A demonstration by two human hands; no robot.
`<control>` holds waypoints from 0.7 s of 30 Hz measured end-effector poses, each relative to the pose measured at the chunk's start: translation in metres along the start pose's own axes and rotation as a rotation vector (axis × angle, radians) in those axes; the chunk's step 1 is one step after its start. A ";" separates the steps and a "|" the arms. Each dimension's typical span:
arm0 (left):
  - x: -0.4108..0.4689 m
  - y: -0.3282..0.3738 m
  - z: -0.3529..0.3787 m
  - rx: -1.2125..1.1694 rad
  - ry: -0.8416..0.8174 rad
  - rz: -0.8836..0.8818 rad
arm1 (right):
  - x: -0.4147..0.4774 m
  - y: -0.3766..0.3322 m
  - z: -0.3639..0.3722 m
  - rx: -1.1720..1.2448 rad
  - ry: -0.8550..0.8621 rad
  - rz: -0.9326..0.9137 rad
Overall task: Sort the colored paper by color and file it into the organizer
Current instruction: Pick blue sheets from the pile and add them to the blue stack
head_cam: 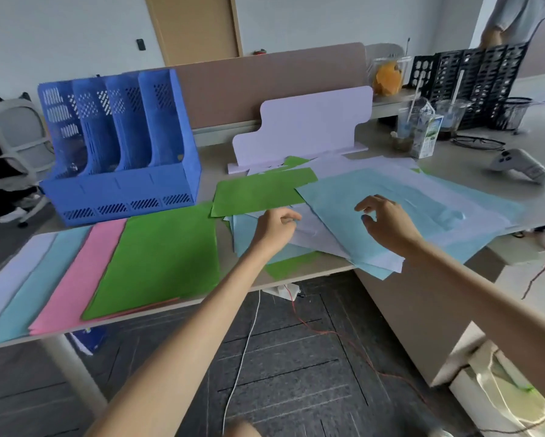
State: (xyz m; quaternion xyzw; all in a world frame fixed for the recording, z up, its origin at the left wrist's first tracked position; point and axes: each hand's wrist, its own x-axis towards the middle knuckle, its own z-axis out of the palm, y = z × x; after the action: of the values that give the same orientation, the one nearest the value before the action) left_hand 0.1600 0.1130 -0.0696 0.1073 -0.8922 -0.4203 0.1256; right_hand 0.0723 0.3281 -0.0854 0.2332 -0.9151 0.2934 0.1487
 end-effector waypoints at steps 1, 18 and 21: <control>0.005 0.002 0.008 -0.010 -0.012 -0.001 | 0.003 0.012 -0.003 -0.012 0.014 0.026; 0.041 0.038 0.098 0.411 -0.042 -0.054 | 0.054 0.120 -0.040 -0.032 -0.121 0.389; 0.047 0.048 0.109 0.451 -0.082 -0.098 | 0.068 0.115 -0.049 0.172 -0.107 0.462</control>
State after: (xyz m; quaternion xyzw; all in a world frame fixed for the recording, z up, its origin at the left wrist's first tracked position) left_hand 0.0768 0.2075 -0.0924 0.1586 -0.9617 -0.2198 0.0417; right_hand -0.0383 0.4174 -0.0734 0.0448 -0.9223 0.3838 0.0086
